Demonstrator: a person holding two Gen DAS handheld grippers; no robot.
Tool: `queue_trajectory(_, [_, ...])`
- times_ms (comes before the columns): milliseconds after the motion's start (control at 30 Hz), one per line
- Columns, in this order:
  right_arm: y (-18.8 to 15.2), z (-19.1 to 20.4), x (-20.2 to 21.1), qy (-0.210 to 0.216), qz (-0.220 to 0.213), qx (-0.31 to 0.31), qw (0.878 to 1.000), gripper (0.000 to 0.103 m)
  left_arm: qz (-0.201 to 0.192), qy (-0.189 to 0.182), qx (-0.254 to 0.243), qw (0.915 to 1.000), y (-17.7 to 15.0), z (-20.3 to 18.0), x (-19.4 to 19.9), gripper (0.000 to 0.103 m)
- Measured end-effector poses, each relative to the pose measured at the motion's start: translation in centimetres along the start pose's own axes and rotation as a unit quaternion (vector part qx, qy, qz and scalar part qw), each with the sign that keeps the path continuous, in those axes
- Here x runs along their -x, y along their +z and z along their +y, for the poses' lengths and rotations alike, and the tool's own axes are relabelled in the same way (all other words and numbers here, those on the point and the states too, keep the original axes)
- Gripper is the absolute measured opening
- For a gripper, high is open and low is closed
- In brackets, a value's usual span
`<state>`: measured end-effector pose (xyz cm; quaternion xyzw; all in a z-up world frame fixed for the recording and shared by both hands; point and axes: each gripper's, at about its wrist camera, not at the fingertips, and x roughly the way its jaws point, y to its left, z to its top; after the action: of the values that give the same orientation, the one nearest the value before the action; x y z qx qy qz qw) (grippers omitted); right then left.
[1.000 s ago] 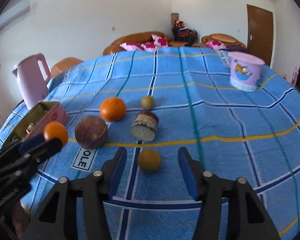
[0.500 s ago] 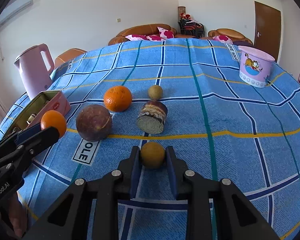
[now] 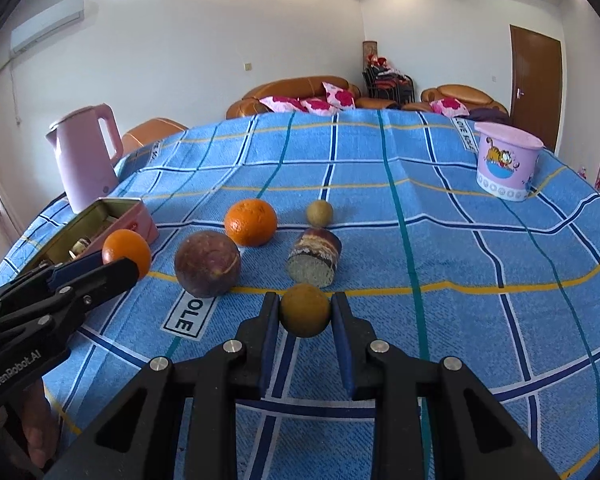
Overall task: Organize fruits
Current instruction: 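Carry the orange with the left tool while the right tool carries the brown fruit into the tin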
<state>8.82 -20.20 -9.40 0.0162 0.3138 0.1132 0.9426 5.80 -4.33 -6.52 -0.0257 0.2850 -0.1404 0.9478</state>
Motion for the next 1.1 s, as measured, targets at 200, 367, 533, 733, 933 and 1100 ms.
queue_trajectory(200, [-0.1, 0.0, 0.8, 0.005, -0.024, -0.003, 1.0, 0.028, -0.006, 0.001, 0.002, 1.0, 0.0, 0.1, 0.2, 0.039])
queue_trajectory(367, [-0.2, -0.1, 1.4, 0.007, -0.04, -0.006, 0.999, 0.028, -0.011, 0.001, 0.004, 0.9999, 0.0, 0.2, 0.3, 0.039])
queue_trajectory(533, [-0.3, -0.3, 2.0, 0.01, -0.059, -0.009, 0.998, 0.028, -0.017, -0.001, 0.005, 0.9998, -0.1, 0.2, 0.6, 0.039])
queue_trajectory(733, [-0.4, -0.4, 2.5, 0.011, -0.075, -0.01, 0.997, 0.028, -0.022, 0.0, 0.006, 0.9997, -0.1, 0.2, 0.8, 0.039])
queue_trajectory(933, [-0.5, -0.4, 3.0, 0.011, -0.09, -0.009, 0.996, 0.028, -0.029, 0.002, 0.008, 0.9996, -0.1, 0.2, 1.1, 0.039])
queue_trajectory(1100, [-0.5, -0.4, 3.2, 0.012, -0.098, -0.009, 0.995, 0.028, -0.035, 0.003, 0.008, 0.9994, -0.2, 0.3, 1.3, 0.039])
